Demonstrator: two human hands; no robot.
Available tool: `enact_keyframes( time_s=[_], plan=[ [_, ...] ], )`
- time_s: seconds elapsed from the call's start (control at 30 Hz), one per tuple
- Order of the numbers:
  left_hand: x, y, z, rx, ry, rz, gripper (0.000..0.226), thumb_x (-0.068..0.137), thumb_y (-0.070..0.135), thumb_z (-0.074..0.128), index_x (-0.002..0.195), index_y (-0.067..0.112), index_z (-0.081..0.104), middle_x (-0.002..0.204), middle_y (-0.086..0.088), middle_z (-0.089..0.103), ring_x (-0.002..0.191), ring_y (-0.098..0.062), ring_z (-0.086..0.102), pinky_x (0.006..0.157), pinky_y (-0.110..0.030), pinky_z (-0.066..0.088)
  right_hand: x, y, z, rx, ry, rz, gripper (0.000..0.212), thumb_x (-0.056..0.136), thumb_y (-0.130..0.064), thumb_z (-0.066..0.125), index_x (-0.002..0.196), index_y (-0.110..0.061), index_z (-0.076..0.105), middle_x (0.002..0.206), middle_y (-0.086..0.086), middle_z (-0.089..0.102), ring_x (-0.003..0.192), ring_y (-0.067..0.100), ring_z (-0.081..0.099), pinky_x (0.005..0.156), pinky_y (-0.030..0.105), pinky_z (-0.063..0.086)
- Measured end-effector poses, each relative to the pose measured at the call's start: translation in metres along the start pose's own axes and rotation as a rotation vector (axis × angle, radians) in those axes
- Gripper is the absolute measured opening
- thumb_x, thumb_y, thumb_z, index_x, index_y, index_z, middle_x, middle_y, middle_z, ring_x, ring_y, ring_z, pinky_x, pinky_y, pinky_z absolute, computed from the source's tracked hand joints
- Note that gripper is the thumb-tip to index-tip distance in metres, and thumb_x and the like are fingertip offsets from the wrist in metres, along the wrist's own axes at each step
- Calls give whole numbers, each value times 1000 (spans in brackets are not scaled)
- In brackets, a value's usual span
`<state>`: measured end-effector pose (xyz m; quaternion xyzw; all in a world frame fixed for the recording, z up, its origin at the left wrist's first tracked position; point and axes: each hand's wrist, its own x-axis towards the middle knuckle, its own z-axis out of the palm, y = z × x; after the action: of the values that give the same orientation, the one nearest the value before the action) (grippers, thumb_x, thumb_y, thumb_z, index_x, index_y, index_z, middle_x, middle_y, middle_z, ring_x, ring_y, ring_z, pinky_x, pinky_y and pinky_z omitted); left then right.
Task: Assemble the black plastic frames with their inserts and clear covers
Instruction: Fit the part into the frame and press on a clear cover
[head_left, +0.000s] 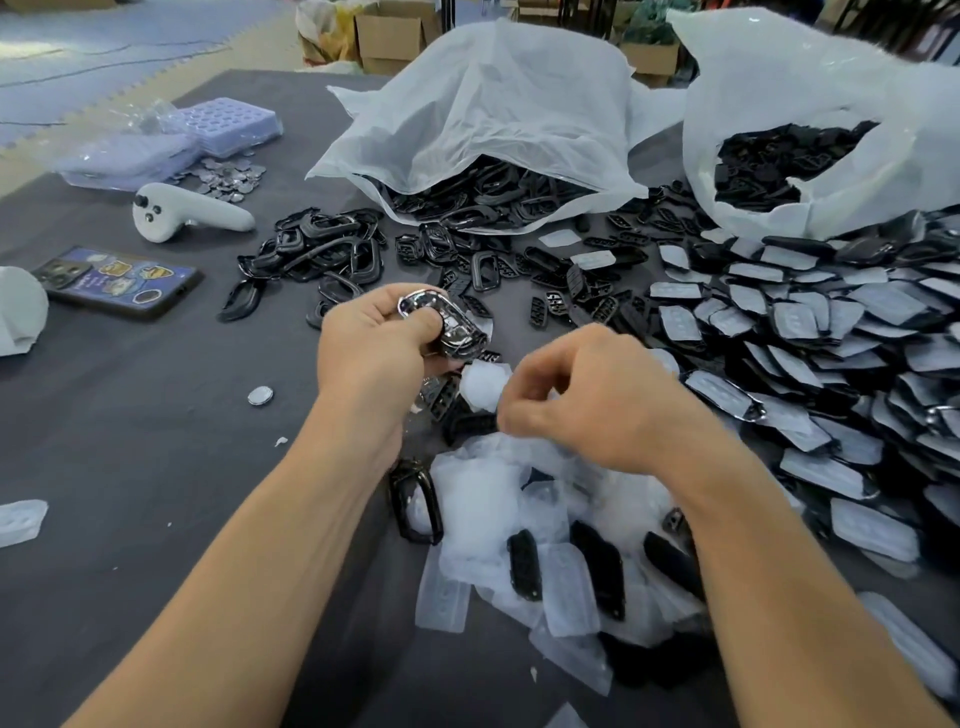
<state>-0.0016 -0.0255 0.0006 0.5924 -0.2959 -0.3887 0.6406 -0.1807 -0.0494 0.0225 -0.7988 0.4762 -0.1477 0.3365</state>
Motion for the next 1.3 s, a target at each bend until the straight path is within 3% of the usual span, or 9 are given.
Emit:
enact_keyframes(
  time_s=[0.1, 0.27, 0.4, 0.6, 0.8, 0.93, 1.03, 1.17, 1.3],
  plan=[
    [-5, 3, -1, 26, -15, 20, 28, 97, -10, 58, 87, 12, 73, 67, 1, 75, 60, -13, 73, 53, -23, 57, -7, -3, 12, -148, -147, 47, 18, 69, -36, 90, 80, -34, 76, 74, -12, 65, 50, -2, 53, 51, 12, 38],
    [-15, -1, -8, 67, -33, 16, 27, 96, -9, 59, 88, 13, 73, 68, 1, 73, 61, -12, 72, 52, -22, 57, -9, 0, 24, -49, 44, 30, 18, 81, -16, 79, 66, -26, 76, 65, -8, 69, 50, -3, 55, 50, 9, 38],
    [-18, -4, -17, 115, -20, 51, 25, 95, -6, 62, 92, 14, 76, 84, -16, 69, 66, -14, 73, 56, -24, 58, -10, 4, 23, 50, 172, 49, 16, 85, -21, 78, 69, -22, 73, 64, -8, 68, 52, -2, 54, 51, 11, 39],
    [-18, -6, -20, 150, -8, 57, 26, 94, -5, 62, 91, 16, 76, 87, -18, 65, 64, -12, 71, 57, -25, 58, -18, -12, 32, -166, -47, -36, 20, 71, -35, 89, 83, -30, 74, 79, -9, 67, 60, 4, 56, 56, 19, 42],
    [-20, -8, -17, 172, -67, 30, 26, 93, -7, 62, 90, 15, 76, 79, -15, 68, 62, -17, 72, 55, -24, 57, -13, -2, 33, 133, 99, 17, 18, 82, -14, 84, 69, -19, 73, 47, -15, 57, 39, 0, 50, 41, 9, 35],
    [-25, -3, -22, 182, -321, -93, 37, 89, -11, 57, 80, 16, 82, 71, -9, 74, 60, -25, 73, 46, -24, 53, -10, 3, 35, 160, 229, 12, 16, 84, -17, 80, 68, -20, 78, 47, -8, 58, 40, 2, 46, 43, 11, 35],
    [-26, -3, -24, 236, -452, -147, 40, 87, -12, 57, 89, 17, 85, 74, -7, 73, 66, -28, 68, 46, -23, 51, -9, 5, 35, 241, 323, 22, 16, 82, -19, 83, 68, -25, 79, 55, -9, 66, 42, 0, 49, 42, 12, 37],
    [-27, -4, -23, 202, -453, -163, 35, 91, -13, 59, 91, 11, 84, 82, -16, 76, 77, -35, 70, 54, -27, 58, -7, 6, 32, 464, 398, 80, 12, 77, -23, 85, 68, -29, 80, 51, -5, 66, 41, 2, 51, 45, 14, 39],
    [-26, -6, -21, 197, -418, -166, 26, 91, -14, 58, 99, 1, 78, 89, -22, 79, 80, -37, 78, 66, -39, 66, -6, 2, 32, 695, 316, 104, 26, 87, -17, 80, 61, -17, 76, 53, 7, 65, 46, 15, 54, 49, 20, 42]
  ],
)
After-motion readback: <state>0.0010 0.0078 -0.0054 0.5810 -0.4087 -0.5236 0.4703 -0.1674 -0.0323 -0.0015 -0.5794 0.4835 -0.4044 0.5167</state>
